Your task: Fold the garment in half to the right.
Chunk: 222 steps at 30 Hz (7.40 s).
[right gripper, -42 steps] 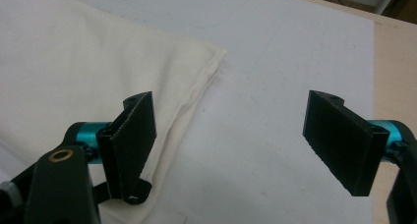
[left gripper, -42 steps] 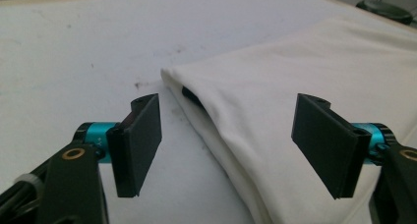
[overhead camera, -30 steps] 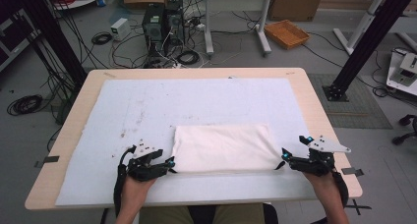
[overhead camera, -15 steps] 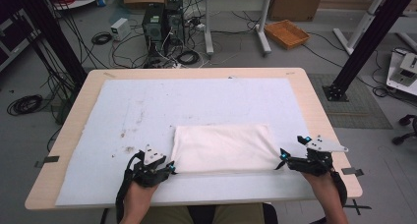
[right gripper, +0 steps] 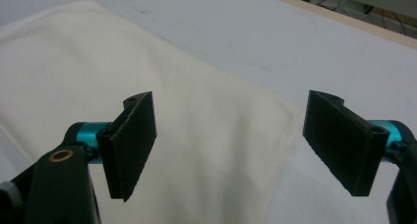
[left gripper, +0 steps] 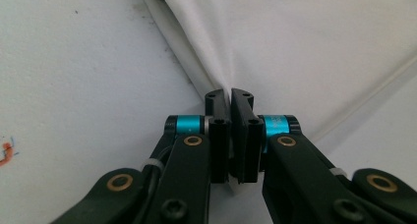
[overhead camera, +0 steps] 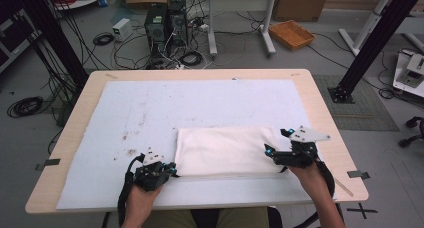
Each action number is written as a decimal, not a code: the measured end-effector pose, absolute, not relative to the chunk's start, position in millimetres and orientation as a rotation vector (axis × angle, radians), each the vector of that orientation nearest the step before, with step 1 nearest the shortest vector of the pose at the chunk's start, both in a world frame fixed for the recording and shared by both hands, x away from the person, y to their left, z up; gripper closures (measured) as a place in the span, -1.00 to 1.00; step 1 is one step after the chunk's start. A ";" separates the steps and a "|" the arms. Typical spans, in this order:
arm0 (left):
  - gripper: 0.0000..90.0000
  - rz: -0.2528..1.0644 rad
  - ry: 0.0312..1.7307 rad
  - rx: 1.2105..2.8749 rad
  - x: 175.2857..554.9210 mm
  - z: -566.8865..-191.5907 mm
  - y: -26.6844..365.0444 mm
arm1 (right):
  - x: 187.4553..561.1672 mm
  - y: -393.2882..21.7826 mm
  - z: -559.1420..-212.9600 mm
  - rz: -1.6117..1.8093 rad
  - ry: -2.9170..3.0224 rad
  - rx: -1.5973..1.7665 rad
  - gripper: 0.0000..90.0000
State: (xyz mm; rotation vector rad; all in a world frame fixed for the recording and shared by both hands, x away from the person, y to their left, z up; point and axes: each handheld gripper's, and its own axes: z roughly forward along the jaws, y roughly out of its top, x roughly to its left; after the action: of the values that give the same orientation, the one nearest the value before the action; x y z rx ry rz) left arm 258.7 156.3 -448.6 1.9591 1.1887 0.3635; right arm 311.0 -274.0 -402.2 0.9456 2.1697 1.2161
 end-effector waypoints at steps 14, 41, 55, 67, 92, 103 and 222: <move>0.90 0.334 1.150 1.962 260.2 -449.6 161.1 | 370.9 -144.5 -372.2 1.253 2.394 0.705 -0.55; 0.89 0.304 1.152 1.937 262.6 -452.3 164.0 | 427.9 -2.6 -433.7 0.955 2.657 0.697 0.18; 0.90 0.287 1.100 1.848 260.1 -440.7 165.0 | 428.5 -3.0 -427.9 1.027 2.719 0.663 0.95; 0.90 0.164 0.960 1.721 272.3 -409.1 130.2 | 422.7 -65.1 -386.1 1.297 2.564 0.740 0.95; 0.90 0.075 0.772 1.875 307.2 -374.7 -12.9 | 415.7 -214.2 -380.7 1.454 2.313 0.977 0.95; 0.90 0.010 0.745 1.944 321.1 -391.3 -71.1 | 411.3 -262.5 -395.8 1.422 2.255 1.071 0.95; -0.50 0.515 0.851 1.616 298.8 -426.1 186.5 | 281.3 -332.6 -412.4 1.250 1.972 1.058 -0.55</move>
State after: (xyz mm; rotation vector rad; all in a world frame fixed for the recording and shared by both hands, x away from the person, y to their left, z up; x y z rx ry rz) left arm 298.8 186.5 -426.1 1.6162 0.8512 0.5147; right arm 281.3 -332.6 -412.4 1.0584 1.9720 1.2502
